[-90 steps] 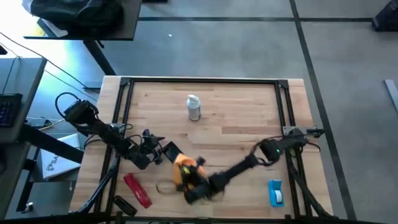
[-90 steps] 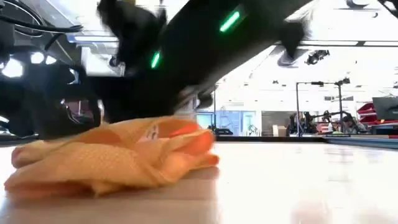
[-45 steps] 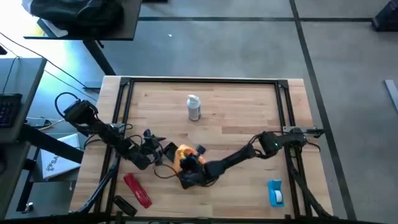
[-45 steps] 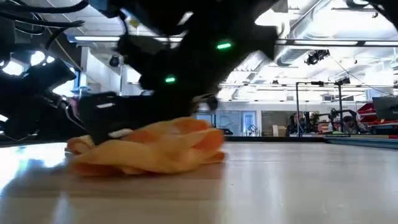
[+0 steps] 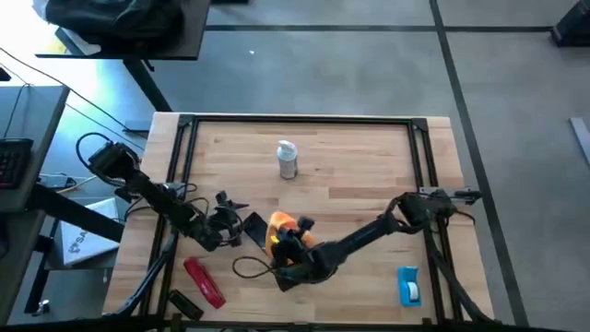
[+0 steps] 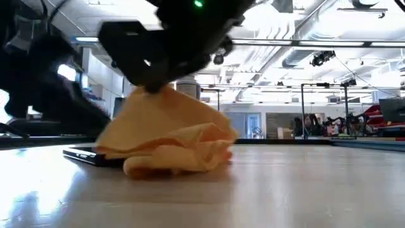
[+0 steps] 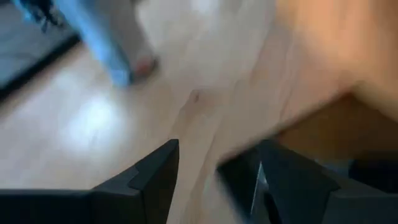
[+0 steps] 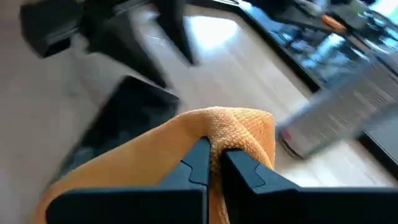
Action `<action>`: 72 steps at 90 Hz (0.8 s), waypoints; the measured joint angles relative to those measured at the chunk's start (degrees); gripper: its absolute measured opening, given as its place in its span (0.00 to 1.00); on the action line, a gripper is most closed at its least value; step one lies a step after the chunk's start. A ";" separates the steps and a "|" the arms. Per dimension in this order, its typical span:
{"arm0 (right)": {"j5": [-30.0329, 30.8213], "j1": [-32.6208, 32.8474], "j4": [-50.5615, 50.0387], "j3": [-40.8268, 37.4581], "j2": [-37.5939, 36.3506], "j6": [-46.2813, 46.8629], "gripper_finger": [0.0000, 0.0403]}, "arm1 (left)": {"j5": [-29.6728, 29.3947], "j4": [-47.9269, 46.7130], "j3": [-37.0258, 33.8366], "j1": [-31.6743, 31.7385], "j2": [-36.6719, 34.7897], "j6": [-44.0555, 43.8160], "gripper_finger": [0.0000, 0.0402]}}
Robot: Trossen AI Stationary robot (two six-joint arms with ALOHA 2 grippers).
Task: Apply microfiber cloth
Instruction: Wipe the front and back of the cellphone with the yellow microfiber cloth
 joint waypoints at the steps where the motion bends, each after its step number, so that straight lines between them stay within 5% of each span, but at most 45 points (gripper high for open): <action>1: -0.90 -0.19 0.84 0.04 0.02 -1.03 0.00 | 0.09 -0.12 0.22 -0.18 -0.49 0.59 0.51; 19: -8.98 -2.72 3.81 -0.02 0.13 -14.13 0.00 | 2.05 -7.47 3.60 -4.99 -10.03 3.15 0.51; 37: -14.75 -3.56 3.34 0.05 -1.28 -25.14 0.00 | 6.38 -24.90 4.68 -10.05 -15.85 -18.85 0.51; 55: -7.42 -6.18 -6.01 -4.59 -9.24 -20.11 0.00 | 9.37 -32.43 2.39 -15.24 -10.27 -43.86 0.51; 72: -17.15 -8.37 7.24 -22.28 -16.80 -18.23 0.00 | 7.24 -29.08 2.40 -14.82 -0.44 -50.25 0.51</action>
